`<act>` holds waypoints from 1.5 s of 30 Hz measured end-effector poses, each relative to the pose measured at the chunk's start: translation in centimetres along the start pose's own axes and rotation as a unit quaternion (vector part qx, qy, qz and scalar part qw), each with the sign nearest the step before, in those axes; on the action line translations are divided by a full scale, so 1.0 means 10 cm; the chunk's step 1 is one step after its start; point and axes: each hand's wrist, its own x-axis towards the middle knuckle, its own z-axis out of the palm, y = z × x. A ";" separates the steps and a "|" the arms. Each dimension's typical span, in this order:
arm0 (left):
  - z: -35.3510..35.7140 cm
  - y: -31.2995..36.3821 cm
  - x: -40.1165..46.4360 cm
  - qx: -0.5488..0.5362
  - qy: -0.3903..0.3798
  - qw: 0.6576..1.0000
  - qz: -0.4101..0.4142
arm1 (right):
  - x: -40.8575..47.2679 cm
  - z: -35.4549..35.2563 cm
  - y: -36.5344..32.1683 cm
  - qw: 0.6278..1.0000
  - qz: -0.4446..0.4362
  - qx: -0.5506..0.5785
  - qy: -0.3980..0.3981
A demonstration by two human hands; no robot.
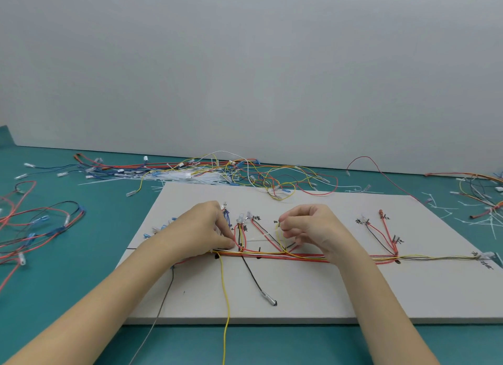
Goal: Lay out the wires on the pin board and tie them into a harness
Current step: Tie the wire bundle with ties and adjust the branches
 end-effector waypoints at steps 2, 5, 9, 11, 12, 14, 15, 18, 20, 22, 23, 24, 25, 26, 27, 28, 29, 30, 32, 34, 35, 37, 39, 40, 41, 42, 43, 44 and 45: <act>0.00 0.01 0.00 0.009 0.002 1.000 0.001 | -0.01 0.03 0.01 1.000 0.004 -0.015 -0.002; 0.03 0.02 0.00 0.024 0.016 1.000 0.007 | -0.01 0.06 0.01 1.000 0.011 -0.026 -0.003; 0.06 0.05 -0.01 0.027 0.028 0.999 0.018 | -0.01 0.06 0.02 0.999 0.013 -0.034 -0.003; 0.06 0.05 0.00 0.029 0.027 0.999 0.022 | -0.01 0.06 0.02 0.999 0.016 -0.032 -0.004; 0.07 0.05 0.00 0.036 0.026 0.999 0.023 | -0.01 0.07 0.03 0.999 0.017 -0.030 -0.005; 0.09 0.05 0.00 0.058 0.026 0.998 0.024 | -0.01 0.08 0.03 0.999 0.019 -0.027 -0.006; 0.10 0.05 0.00 0.070 0.026 0.997 0.024 | 0.00 0.08 0.03 0.999 0.018 -0.030 -0.006; 0.11 0.06 -0.01 0.088 0.021 0.996 0.015 | 0.01 0.08 0.03 0.999 0.019 -0.030 -0.015; 0.10 0.06 -0.01 0.078 0.005 0.997 -0.002 | 0.00 0.09 0.04 0.999 0.021 -0.021 -0.022; 0.08 0.06 -0.01 0.069 -0.012 0.997 -0.015 | -0.01 0.11 0.05 0.999 0.020 -0.022 -0.023; 0.07 0.07 -0.01 0.071 -0.020 0.997 -0.017 | 0.00 0.12 0.04 0.999 0.019 -0.025 -0.022; 0.08 0.07 -0.01 0.078 -0.026 0.996 -0.017 | -0.01 0.12 0.04 0.999 0.019 -0.026 -0.022; 0.09 0.08 -0.02 0.091 -0.031 0.995 -0.014 | 0.00 0.12 0.04 0.999 0.020 -0.023 -0.022; 0.10 0.09 -0.02 0.110 -0.035 0.993 -0.011 | 0.00 0.12 0.04 0.999 0.023 -0.016 -0.022; 0.12 0.10 -0.02 0.129 -0.039 0.991 -0.010 | 0.00 0.12 0.04 0.999 0.024 -0.011 -0.022; 0.13 0.11 -0.02 0.145 -0.043 0.988 -0.013 | 0.00 0.12 0.04 0.999 0.025 -0.009 -0.022; 0.14 0.12 -0.02 0.155 -0.048 0.987 -0.018 | 0.00 0.12 0.04 0.999 0.024 -0.010 -0.021; 0.14 0.14 -0.02 0.160 -0.052 0.986 -0.022 | 0.00 0.13 0.04 0.999 0.023 -0.011 -0.020; 0.15 0.16 -0.02 0.170 -0.055 0.983 -0.028 | 0.00 0.14 0.05 1.000 0.019 -0.015 -0.016; 0.17 0.17 -0.02 0.191 -0.053 0.980 -0.026 | 0.00 0.15 0.05 1.000 0.015 -0.017 -0.012; 0.19 0.17 -0.02 0.198 -0.053 0.979 -0.024 | 0.00 0.14 0.05 1.000 0.014 -0.016 -0.010; 0.20 0.16 -0.03 0.195 -0.059 0.979 -0.025 | 0.01 0.14 0.06 1.000 0.019 0.000 -0.012; 0.19 0.14 -0.03 0.191 -0.069 0.979 -0.028 | 0.01 0.15 0.06 0.999 0.026 0.017 -0.015; 0.18 0.14 -0.02 0.193 -0.073 0.978 -0.028 | 0.01 0.16 0.07 0.999 0.027 0.017 -0.013; 0.18 0.14 -0.02 0.196 -0.075 0.977 -0.030 | 0.01 0.16 0.07 1.000 0.026 0.011 -0.009; 0.17 0.14 -0.02 0.197 -0.075 0.977 -0.031 | 0.01 0.17 0.08 1.000 0.023 0.003 -0.003; 0.17 0.15 -0.03 0.200 -0.074 0.976 -0.033 | 0.01 0.18 0.08 1.000 0.020 -0.002 0.004; 0.17 0.17 -0.04 0.206 -0.071 0.975 -0.033 | 0.01 0.19 0.08 1.000 0.017 -0.002 0.012; 0.18 0.19 -0.05 0.217 -0.064 0.974 -0.032 | 0.02 0.19 0.08 1.000 0.013 -0.001 0.021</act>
